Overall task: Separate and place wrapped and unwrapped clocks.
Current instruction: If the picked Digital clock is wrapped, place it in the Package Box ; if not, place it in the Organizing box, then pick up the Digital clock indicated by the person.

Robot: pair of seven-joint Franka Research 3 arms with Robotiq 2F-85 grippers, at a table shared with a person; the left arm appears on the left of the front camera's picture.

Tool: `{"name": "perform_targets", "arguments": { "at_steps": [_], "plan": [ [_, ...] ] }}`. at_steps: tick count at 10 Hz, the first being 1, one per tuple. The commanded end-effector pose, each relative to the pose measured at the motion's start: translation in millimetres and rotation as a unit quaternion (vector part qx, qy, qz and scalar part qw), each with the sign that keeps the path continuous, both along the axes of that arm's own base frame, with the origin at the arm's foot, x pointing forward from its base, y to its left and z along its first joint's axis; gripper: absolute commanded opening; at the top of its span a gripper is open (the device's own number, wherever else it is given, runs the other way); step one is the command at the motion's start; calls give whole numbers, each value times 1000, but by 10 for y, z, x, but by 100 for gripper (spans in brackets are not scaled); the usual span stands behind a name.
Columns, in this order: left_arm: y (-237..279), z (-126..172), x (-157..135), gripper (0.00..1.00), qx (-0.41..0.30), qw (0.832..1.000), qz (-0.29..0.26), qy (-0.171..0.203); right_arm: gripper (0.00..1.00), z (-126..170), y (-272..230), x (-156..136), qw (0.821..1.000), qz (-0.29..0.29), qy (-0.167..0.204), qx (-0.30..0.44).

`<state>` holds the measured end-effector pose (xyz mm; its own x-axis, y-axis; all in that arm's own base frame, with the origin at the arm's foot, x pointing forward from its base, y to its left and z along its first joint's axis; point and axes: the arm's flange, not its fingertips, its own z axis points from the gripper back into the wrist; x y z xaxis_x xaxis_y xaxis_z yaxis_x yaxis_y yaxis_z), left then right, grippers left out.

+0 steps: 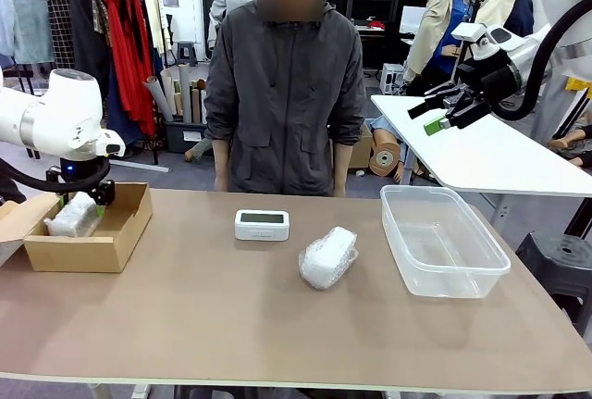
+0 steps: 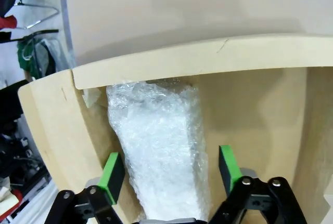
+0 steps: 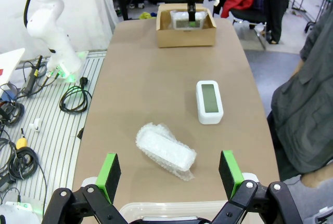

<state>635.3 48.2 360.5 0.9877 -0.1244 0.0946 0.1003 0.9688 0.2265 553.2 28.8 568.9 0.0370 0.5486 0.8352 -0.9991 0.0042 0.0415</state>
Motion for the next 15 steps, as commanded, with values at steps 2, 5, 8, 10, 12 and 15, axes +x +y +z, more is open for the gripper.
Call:
{"name": "perform_targets", "arguments": {
  "at_steps": [2, 5, 8, 10, 12, 15],
  "plan": [
    [-61, 321, -154, 100, -3, 1000, 17, -9, 100, 17, 6, -4, 1000, 1, -2, -1],
    [-181, 638, -320, 100, -32, 999, -8, -16, 100, 17, 6, -4, 1000, 1, -2, -1],
    [-213, 773, -385, 100, -68, 997, -45, 0, 100, 17, 6, -4, 1000, 1, -2, -1],
    [-238, 750, -371, 100, -77, 996, -48, 26, 100, 17, 6, -4, 1000, 1, -2, -1],
    [-290, 778, -355, 100, -59, 998, -38, -2, 100, 17, 6, -4, 1000, 1, -2, -1],
    [-290, 778, -355, 100, -59, 998, -38, -2, 100, 17, 6, -4, 1000, 1, -2, -1]
  ]
}}
